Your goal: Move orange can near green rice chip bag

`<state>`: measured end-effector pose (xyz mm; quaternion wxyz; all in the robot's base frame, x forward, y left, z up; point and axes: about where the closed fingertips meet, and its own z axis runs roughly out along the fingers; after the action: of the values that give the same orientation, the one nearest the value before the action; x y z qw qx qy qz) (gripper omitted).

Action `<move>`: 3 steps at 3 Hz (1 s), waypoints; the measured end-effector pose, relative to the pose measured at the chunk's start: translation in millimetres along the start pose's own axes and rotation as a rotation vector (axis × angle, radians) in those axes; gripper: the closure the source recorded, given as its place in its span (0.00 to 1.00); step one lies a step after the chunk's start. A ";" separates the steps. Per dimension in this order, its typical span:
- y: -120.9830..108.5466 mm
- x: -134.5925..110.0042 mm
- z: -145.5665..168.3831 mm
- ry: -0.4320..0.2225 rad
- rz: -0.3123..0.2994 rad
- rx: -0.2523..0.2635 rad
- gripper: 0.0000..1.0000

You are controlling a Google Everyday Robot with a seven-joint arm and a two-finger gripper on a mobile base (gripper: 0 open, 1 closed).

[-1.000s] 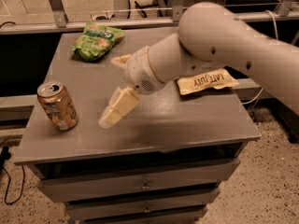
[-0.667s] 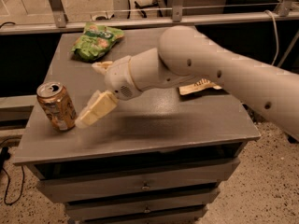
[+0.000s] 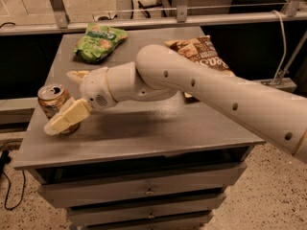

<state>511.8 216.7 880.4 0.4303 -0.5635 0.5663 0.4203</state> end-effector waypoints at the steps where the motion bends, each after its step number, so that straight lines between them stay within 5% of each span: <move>1: 10.3 -5.1 16.9 -0.039 0.031 -0.040 0.18; 3: 24.0 -8.4 21.9 -0.077 0.064 -0.060 0.64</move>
Offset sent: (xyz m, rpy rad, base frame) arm -0.0259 0.0214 0.0016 0.0943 0.0936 0.0346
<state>488.0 240.4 882.2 0.4211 -0.5412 0.5542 0.4719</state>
